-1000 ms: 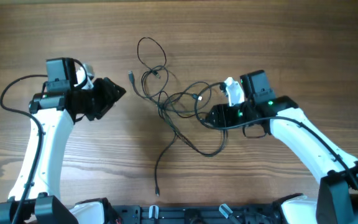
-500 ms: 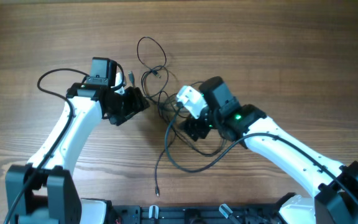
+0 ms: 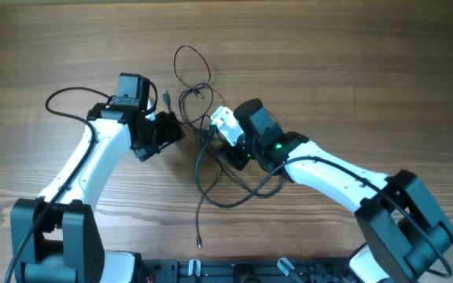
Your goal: Untangle cables
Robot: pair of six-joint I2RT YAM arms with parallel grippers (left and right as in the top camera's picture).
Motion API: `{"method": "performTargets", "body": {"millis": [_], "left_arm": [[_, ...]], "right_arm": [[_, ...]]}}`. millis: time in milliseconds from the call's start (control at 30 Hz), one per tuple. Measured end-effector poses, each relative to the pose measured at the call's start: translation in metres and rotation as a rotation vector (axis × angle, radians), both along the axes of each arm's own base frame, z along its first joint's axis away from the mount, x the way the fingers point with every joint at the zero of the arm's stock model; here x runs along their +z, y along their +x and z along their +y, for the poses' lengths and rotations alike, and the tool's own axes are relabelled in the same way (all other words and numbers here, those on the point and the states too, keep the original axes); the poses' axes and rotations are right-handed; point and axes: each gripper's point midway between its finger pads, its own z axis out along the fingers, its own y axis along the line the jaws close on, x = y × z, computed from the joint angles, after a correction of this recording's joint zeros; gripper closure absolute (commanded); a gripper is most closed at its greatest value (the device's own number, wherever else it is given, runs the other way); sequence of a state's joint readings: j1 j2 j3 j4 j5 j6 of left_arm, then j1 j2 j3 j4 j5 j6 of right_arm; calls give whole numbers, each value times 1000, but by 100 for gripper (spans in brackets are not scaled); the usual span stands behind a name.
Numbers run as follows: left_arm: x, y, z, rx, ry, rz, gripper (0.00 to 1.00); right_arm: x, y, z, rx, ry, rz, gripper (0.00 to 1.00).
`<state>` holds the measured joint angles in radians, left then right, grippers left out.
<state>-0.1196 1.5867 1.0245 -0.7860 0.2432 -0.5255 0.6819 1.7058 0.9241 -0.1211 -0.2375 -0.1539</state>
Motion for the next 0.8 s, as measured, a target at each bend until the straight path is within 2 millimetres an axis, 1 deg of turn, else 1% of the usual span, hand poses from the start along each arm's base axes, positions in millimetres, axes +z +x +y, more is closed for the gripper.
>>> {"method": "performTargets", "body": {"millis": [33,200,233,267,333,400,433,467,500,533,567,600,633,700,800], "left_arm": [[0,0,0,3,-1,2,15],[-1,-3,0,3,0,15,12],[-1,-4,0,3,0,16,12],[-1,-4,-1,2,-5,16,12],[0,-4,-4,-2,-23,17,11],[2,-2,-9,-9,-56,10,11],[4,0,-13,-14,-76,1,12],[6,2,-16,-19,-97,-8,11],[8,5,-21,-27,-126,-23,11],[10,6,-24,-32,-144,-30,11],[13,9,-30,-41,-173,-42,11],[16,10,-35,-53,-200,-54,11],[19,13,-43,-72,-231,-72,10],[24,16,-54,-100,-272,-96,8],[39,23,-82,-173,-367,-161,5]], "right_arm": [[1,0,1,-5,4,1,96],[2,2,0,-111,48,72,96],[6,3,-1,-134,63,82,96],[15,5,-3,-164,88,84,96],[46,15,-10,-217,161,58,96],[116,34,-20,-276,307,-34,96],[145,41,-24,-294,372,-75,96],[180,46,-29,-312,450,-125,96],[208,48,-37,-334,512,-165,96],[229,48,-45,-352,563,-192,96],[247,46,-51,-366,603,-212,96],[262,42,-56,-369,646,-219,96],[268,38,-55,-360,668,-213,96],[267,34,-50,-338,689,-173,96],[266,28,-44,-311,706,-129,96]]}}
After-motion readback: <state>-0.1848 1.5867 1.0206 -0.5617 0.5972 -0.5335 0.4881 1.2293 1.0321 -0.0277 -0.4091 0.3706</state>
